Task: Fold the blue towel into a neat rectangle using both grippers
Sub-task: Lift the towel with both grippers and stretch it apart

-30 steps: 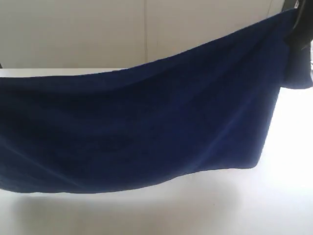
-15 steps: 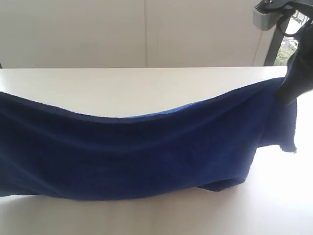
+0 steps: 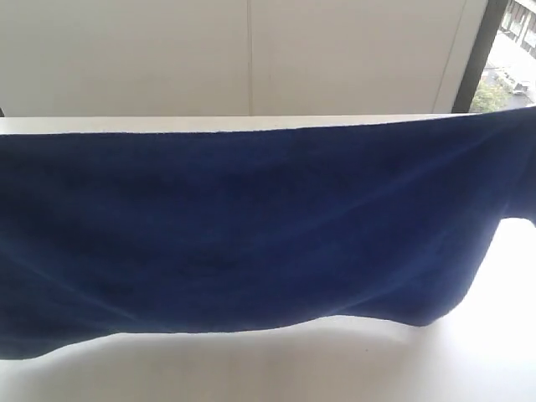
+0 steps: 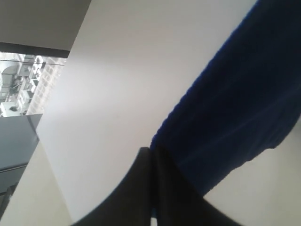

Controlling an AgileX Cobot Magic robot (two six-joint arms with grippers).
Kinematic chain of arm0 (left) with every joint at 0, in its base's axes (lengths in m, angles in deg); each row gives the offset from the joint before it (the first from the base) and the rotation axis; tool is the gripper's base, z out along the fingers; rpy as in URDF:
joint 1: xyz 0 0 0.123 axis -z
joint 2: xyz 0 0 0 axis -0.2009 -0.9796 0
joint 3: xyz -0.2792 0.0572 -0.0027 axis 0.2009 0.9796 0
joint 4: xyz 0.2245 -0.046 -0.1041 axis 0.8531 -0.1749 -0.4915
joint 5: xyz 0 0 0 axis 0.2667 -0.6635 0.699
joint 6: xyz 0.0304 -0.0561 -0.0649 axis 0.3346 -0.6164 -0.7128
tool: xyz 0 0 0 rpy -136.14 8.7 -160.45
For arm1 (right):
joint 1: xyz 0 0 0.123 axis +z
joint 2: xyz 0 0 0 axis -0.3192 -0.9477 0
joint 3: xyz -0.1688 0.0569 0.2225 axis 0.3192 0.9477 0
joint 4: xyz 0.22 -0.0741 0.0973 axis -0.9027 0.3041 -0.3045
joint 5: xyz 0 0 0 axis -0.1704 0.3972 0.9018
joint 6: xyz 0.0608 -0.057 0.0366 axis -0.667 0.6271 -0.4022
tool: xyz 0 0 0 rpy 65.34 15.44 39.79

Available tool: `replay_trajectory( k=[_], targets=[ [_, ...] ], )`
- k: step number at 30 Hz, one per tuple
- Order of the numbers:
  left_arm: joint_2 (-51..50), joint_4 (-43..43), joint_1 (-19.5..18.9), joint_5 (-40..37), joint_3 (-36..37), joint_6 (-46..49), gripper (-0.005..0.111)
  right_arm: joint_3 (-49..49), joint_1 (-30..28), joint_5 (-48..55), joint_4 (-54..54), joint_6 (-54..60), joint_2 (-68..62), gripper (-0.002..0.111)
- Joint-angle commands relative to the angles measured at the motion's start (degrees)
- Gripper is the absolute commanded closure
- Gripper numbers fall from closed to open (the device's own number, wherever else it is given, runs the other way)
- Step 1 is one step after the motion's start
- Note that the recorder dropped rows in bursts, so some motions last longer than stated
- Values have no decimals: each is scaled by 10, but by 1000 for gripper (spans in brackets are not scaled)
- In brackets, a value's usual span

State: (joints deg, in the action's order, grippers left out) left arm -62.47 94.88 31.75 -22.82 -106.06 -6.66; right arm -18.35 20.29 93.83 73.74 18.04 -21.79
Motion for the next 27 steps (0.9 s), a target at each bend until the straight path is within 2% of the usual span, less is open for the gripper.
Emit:
replay_trajectory(
  k=[1,4,11,22,27],
  targets=[
    [37,-86,3,-52,-30,3,107,4,2,-1,5,-20,58,108],
    [62,-149,3,-52,-41,4,107,18,13,-1,5,-35,89,108],
    [107,-166,2,-52,-41,4,107,79,18,-1,15,-64,127,108],
    [48,-81,1,-52,42,-5,107,93,18,-1,25,-72,5,108],
    [-12,13,1,35,78,-75,107,93,18,-36,49,-72,-62,108]
  ],
)
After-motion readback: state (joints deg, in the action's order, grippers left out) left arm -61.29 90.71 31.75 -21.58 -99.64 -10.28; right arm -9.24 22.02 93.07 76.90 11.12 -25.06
